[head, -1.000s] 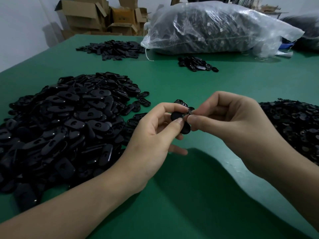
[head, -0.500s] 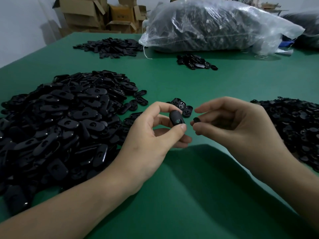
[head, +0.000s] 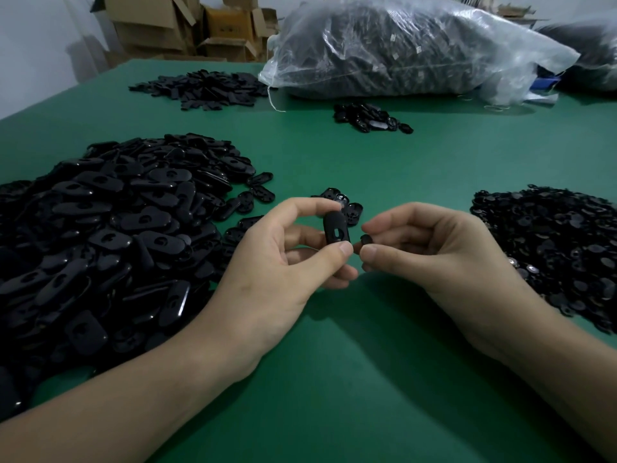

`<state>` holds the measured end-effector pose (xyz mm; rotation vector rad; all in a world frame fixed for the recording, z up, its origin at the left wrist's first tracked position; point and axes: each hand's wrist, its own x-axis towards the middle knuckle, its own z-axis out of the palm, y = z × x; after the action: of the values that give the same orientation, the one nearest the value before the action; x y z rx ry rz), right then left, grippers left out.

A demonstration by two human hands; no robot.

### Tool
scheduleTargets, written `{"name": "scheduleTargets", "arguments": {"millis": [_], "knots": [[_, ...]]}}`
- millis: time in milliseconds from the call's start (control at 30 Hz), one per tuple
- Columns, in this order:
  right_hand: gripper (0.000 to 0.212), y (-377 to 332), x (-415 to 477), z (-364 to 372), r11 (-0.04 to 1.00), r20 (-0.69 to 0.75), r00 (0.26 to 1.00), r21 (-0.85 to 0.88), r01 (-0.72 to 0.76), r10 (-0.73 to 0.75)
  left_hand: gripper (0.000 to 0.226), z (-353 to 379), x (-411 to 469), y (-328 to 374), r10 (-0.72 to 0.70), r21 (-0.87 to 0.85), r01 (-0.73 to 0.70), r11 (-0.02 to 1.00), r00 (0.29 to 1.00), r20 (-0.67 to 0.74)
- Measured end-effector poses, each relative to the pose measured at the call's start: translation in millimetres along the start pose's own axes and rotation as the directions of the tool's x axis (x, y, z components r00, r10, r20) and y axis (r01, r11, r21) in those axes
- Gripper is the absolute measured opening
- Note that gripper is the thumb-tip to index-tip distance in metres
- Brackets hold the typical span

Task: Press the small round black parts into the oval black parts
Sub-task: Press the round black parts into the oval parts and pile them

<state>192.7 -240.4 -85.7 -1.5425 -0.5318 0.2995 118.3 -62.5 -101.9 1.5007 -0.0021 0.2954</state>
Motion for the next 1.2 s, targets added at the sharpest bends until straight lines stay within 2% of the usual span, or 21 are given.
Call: {"name": "scheduleTargets", "arguments": {"millis": [267,433,667,833,1067,1200], "knots": [[0.029,0,-2,-1,0.999,0.021,0.999,0.022,-0.046,0.046,0.036,1,-1,2,0.006,0.054,-0.006,0.999,1.000,0.010],[0.020,-1,-1,-1,0.995,0.005,0.998,0.082,-0.062,0.062,0.038,1,0,2,-0.001,0.079,0.000,0.997,1.000,0.010],[0.029,-1,-1,-1,0.999,-0.028,0.999,0.036,-0.041,0.042,0.041,1,-1,2,0.015,0.104,-0.017,0.994,1.000,0.019],[0.021,-3,1,-3,0.998,-0.038,0.998,0.049,-0.046,0.048,0.045,1,-1,1,0.013,0.113,-0.014,0.994,1.000,0.006],[0.021,-10,-1,0,0.993,-0.049,0.997,0.098,-0.060,0.065,0.023,1,-1,0,0.010,0.060,-0.008,0.998,0.999,-0.040],[0.013,-13,-3,0,0.992,-0.053,0.995,0.102,-0.073,0.079,0.020,2,-1,-1,0.023,0.074,-0.020,0.997,0.999,-0.045]]}}
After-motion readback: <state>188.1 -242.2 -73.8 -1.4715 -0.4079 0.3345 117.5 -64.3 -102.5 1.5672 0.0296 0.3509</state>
